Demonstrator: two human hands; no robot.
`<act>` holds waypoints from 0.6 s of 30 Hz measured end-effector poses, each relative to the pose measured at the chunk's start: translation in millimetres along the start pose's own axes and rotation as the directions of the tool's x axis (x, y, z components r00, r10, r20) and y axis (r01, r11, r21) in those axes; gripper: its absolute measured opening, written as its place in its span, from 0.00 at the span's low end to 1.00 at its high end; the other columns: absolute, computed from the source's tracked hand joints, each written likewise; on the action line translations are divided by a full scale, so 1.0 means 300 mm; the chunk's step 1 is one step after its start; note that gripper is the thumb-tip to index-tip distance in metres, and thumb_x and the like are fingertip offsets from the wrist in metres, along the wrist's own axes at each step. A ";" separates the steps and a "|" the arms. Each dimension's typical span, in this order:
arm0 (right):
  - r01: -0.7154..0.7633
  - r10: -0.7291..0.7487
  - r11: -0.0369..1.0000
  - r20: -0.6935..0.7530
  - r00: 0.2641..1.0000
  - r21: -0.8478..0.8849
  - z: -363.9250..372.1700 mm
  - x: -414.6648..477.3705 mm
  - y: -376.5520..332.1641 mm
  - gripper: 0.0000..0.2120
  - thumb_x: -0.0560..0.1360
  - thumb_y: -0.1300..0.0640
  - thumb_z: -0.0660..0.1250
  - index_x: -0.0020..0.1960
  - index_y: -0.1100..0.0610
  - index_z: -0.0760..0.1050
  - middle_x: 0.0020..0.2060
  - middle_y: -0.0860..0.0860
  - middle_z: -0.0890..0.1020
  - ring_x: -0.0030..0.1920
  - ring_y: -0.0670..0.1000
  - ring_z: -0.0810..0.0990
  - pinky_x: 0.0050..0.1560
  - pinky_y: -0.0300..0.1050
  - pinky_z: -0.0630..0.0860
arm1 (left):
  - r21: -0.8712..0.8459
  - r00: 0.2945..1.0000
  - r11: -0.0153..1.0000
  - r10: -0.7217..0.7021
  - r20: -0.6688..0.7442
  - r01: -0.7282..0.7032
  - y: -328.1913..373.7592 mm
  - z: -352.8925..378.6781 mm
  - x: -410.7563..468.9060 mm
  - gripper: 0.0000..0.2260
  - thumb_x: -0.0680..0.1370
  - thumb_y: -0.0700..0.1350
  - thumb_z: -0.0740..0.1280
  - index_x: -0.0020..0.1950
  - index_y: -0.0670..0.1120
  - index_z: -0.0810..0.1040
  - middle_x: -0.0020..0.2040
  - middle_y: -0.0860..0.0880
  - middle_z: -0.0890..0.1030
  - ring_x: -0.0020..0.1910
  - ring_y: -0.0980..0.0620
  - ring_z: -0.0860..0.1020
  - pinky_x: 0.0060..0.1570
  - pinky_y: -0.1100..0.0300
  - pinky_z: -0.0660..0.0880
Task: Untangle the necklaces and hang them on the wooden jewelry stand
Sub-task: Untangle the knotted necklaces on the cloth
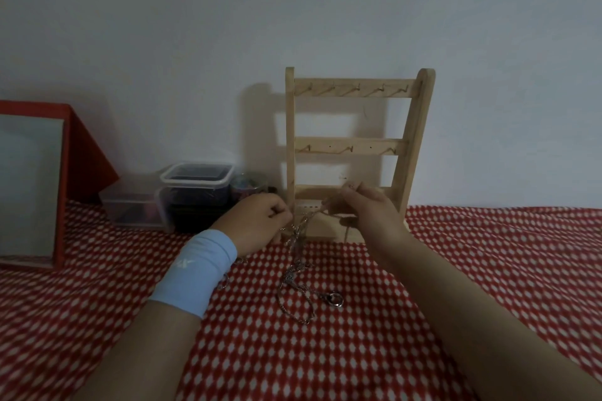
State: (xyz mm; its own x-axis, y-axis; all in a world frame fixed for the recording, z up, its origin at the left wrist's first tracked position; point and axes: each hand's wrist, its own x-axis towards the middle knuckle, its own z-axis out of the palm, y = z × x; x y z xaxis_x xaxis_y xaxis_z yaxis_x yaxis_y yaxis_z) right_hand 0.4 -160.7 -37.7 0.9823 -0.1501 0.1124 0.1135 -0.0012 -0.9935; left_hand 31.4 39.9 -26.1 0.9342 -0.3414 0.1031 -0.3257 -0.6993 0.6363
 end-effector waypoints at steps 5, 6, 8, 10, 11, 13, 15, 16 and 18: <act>-0.012 0.007 0.961 0.016 1.000 0.278 -0.006 0.003 -0.014 0.09 0.86 0.57 0.58 0.55 0.61 0.75 0.35 0.53 0.83 0.39 0.53 0.83 0.46 0.50 0.82 | 0.050 0.999 0.998 0.022 0.045 -0.024 -0.015 -0.007 0.000 0.05 0.79 0.50 0.66 0.46 0.53 0.81 0.45 0.59 0.80 0.47 0.60 0.77 0.52 0.60 0.73; -0.012 0.006 0.960 0.021 1.000 0.280 -0.008 0.003 -0.017 0.08 0.86 0.58 0.58 0.54 0.60 0.74 0.33 0.52 0.80 0.36 0.52 0.81 0.43 0.49 0.82 | 0.055 0.999 0.998 0.033 0.031 -0.034 -0.017 -0.008 0.000 0.06 0.79 0.50 0.65 0.46 0.53 0.81 0.46 0.59 0.80 0.48 0.59 0.77 0.54 0.59 0.73; -0.001 -0.007 0.982 0.037 0.999 0.191 -0.012 0.004 -0.013 0.08 0.85 0.59 0.59 0.50 0.59 0.73 0.31 0.50 0.75 0.32 0.50 0.75 0.37 0.47 0.80 | 0.015 0.999 0.999 0.049 -0.007 -0.049 -0.019 -0.007 0.000 0.07 0.80 0.49 0.64 0.47 0.51 0.80 0.47 0.57 0.81 0.50 0.58 0.78 0.57 0.56 0.74; 0.006 -0.014 0.998 0.123 0.992 0.070 -0.011 0.003 -0.006 0.07 0.85 0.60 0.60 0.50 0.59 0.74 0.31 0.49 0.72 0.29 0.48 0.71 0.35 0.46 0.77 | -0.081 0.998 0.995 0.052 -0.019 -0.053 -0.013 -0.005 -0.001 0.07 0.81 0.47 0.63 0.46 0.50 0.79 0.45 0.54 0.84 0.48 0.57 0.81 0.58 0.55 0.75; 0.003 -0.006 1.000 0.181 0.983 0.015 -0.007 -0.001 -0.002 0.06 0.84 0.59 0.60 0.52 0.59 0.75 0.30 0.48 0.72 0.28 0.47 0.71 0.35 0.45 0.76 | -0.104 0.999 0.993 0.047 -0.020 -0.049 -0.010 -0.005 -0.001 0.07 0.81 0.47 0.62 0.46 0.50 0.78 0.44 0.53 0.84 0.46 0.57 0.81 0.57 0.55 0.76; 0.014 0.027 0.988 0.267 0.963 -0.153 0.002 -0.010 0.010 0.07 0.84 0.56 0.62 0.58 0.57 0.77 0.32 0.45 0.76 0.28 0.44 0.72 0.36 0.41 0.75 | -0.088 0.999 0.995 0.037 -0.029 -0.040 -0.007 -0.007 0.001 0.07 0.82 0.47 0.61 0.46 0.51 0.77 0.43 0.53 0.84 0.46 0.57 0.81 0.56 0.55 0.76; 0.082 0.053 0.897 0.289 0.956 -0.434 0.013 -0.015 0.022 0.13 0.80 0.48 0.67 0.62 0.51 0.78 0.43 0.45 0.81 0.36 0.40 0.78 0.42 0.39 0.75 | -0.071 1.000 0.997 0.029 0.001 -0.029 -0.009 -0.009 0.001 0.06 0.81 0.48 0.62 0.47 0.51 0.77 0.44 0.54 0.83 0.47 0.56 0.81 0.57 0.54 0.76; 0.125 0.056 0.815 0.290 0.955 -0.566 0.015 -0.014 0.031 0.17 0.78 0.43 0.69 0.64 0.49 0.77 0.47 0.46 0.82 0.41 0.40 0.80 0.44 0.39 0.74 | -0.063 0.999 0.998 0.020 0.041 -0.017 -0.011 -0.008 -0.001 0.05 0.80 0.49 0.64 0.47 0.51 0.77 0.45 0.54 0.83 0.48 0.56 0.81 0.57 0.54 0.76; 0.202 0.045 0.679 0.315 0.948 -0.706 0.018 -0.011 0.047 0.20 0.75 0.40 0.72 0.64 0.46 0.79 0.49 0.43 0.82 0.47 0.41 0.80 0.45 0.38 0.74 | -0.015 0.992 1.000 -0.001 0.127 0.003 -0.014 -0.002 -0.008 0.04 0.77 0.50 0.68 0.48 0.50 0.78 0.46 0.54 0.83 0.48 0.56 0.80 0.57 0.56 0.76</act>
State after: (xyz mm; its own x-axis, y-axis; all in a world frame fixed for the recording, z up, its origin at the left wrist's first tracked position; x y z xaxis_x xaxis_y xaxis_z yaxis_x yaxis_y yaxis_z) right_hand -0.4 -155.0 -51.9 0.9834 0.1686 0.0673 0.1704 -0.7292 -0.6628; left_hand 30.7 44.0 -28.4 0.9086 -0.4176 0.0048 -0.3210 -0.6910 0.6477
